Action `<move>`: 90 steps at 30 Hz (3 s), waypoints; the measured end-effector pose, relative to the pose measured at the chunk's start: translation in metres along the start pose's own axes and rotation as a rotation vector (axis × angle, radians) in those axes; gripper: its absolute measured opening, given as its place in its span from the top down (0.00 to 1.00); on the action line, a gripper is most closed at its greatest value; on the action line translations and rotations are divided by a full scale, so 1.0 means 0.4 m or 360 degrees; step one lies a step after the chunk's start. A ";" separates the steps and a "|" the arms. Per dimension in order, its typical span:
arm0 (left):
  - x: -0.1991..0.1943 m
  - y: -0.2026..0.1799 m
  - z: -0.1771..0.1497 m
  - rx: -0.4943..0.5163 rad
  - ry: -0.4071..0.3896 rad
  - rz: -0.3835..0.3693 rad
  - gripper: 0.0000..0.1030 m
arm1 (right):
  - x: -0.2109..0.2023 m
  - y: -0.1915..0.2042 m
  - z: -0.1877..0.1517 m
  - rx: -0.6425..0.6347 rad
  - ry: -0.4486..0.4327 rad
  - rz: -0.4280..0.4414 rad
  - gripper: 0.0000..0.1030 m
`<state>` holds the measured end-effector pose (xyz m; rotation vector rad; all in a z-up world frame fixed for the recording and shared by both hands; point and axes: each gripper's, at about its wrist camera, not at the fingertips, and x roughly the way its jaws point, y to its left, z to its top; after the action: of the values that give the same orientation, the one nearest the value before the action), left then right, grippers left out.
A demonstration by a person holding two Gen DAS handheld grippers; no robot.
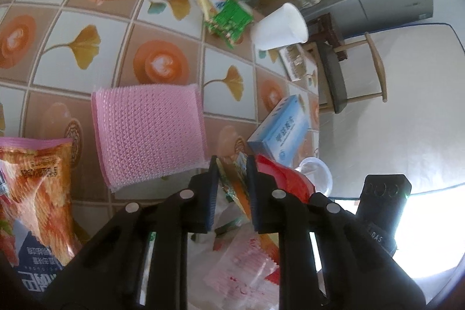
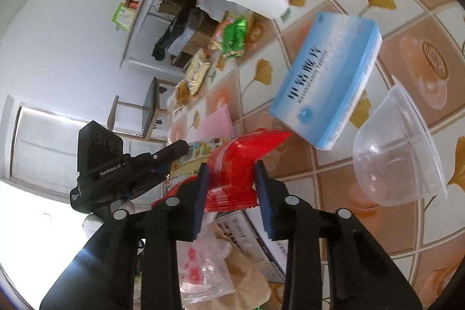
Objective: Collect trash
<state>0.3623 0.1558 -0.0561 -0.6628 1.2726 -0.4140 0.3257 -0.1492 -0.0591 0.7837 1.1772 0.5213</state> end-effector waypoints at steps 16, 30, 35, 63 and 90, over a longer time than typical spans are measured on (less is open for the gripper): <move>-0.203 -0.227 -0.076 0.0354 -0.0378 -0.0044 0.88 | -0.257 0.149 -0.035 -0.0301 -0.0354 0.0169 0.82; -0.076 -0.632 -0.296 0.0874 -0.0294 -0.0119 0.88 | -0.760 -0.037 -0.258 -0.0219 -0.0922 0.0036 0.82; 0.133 -0.795 -0.388 0.1015 -0.0098 -0.0142 0.88 | -0.923 -0.183 -0.375 -0.0043 -0.1120 -0.0152 0.82; 1.122 -1.044 -0.757 0.1128 0.0437 0.0099 0.51 | -0.891 -1.161 -0.392 0.1026 -0.1064 -0.0928 0.52; 0.226 -0.756 -0.636 0.1097 -0.0205 -0.0067 0.41 | -0.687 -1.589 -0.545 0.1891 -0.0959 -0.0751 0.64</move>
<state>0.1628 -0.1839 0.0393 -0.1257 0.9089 -0.7831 0.0098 -0.6940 -0.4201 1.4578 0.9683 -0.8681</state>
